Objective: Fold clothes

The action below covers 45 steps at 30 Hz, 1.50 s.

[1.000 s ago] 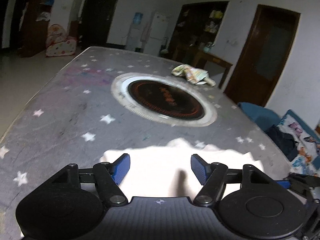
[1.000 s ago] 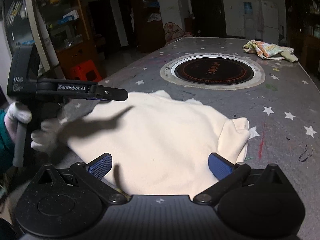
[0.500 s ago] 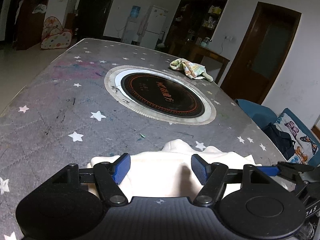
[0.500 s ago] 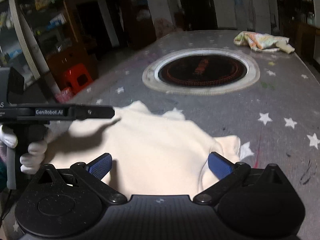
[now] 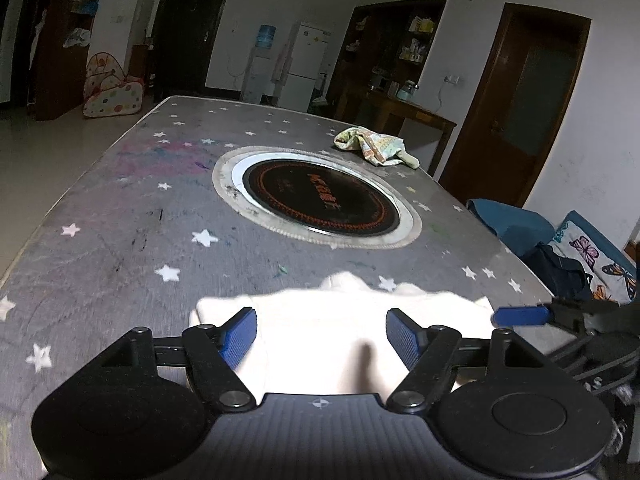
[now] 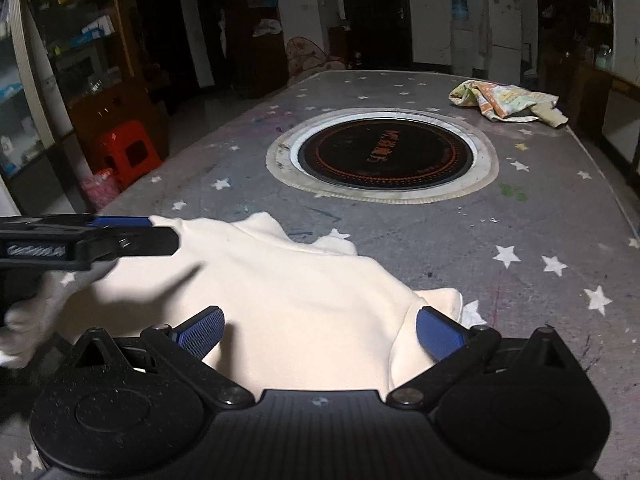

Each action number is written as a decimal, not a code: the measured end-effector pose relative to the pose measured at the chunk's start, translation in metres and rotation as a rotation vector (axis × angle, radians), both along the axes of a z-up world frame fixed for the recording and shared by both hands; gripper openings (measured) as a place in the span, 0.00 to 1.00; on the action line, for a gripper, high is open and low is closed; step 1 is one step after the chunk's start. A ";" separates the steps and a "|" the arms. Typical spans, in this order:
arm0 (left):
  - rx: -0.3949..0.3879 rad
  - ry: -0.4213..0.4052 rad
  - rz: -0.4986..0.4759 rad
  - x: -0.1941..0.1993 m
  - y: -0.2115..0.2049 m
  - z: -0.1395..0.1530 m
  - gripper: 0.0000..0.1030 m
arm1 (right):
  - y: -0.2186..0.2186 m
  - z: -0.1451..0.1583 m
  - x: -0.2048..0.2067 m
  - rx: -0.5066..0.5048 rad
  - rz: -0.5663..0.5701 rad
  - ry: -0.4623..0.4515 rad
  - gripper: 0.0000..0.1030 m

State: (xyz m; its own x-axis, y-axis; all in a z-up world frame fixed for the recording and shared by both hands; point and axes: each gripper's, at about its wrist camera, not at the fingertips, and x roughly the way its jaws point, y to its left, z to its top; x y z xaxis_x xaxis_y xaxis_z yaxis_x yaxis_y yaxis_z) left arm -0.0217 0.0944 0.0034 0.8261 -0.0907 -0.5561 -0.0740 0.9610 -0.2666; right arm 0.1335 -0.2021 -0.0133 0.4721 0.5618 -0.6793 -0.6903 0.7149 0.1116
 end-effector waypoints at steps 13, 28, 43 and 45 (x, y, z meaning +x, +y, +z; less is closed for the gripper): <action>0.048 0.021 0.014 -0.016 -0.006 -0.003 0.72 | 0.010 -0.011 -0.010 -0.049 -0.031 -0.017 1.00; 0.074 0.048 0.012 -0.036 -0.013 -0.012 0.74 | 0.016 -0.013 -0.013 -0.078 -0.039 -0.028 1.00; 0.075 0.036 0.044 -0.055 -0.006 -0.005 0.78 | 0.022 0.004 -0.043 -0.108 -0.003 -0.146 1.00; 0.077 0.042 0.052 -0.057 -0.005 -0.007 0.78 | 0.023 0.005 -0.051 -0.104 0.016 -0.154 1.00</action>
State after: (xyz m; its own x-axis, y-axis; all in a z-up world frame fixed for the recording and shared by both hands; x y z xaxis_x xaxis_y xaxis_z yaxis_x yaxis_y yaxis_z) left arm -0.0791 0.0895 -0.0034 0.8046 -0.0040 -0.5938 -0.1339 0.9730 -0.1880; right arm 0.0827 -0.1794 -0.0083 0.5665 0.5008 -0.6545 -0.7048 0.7060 -0.0698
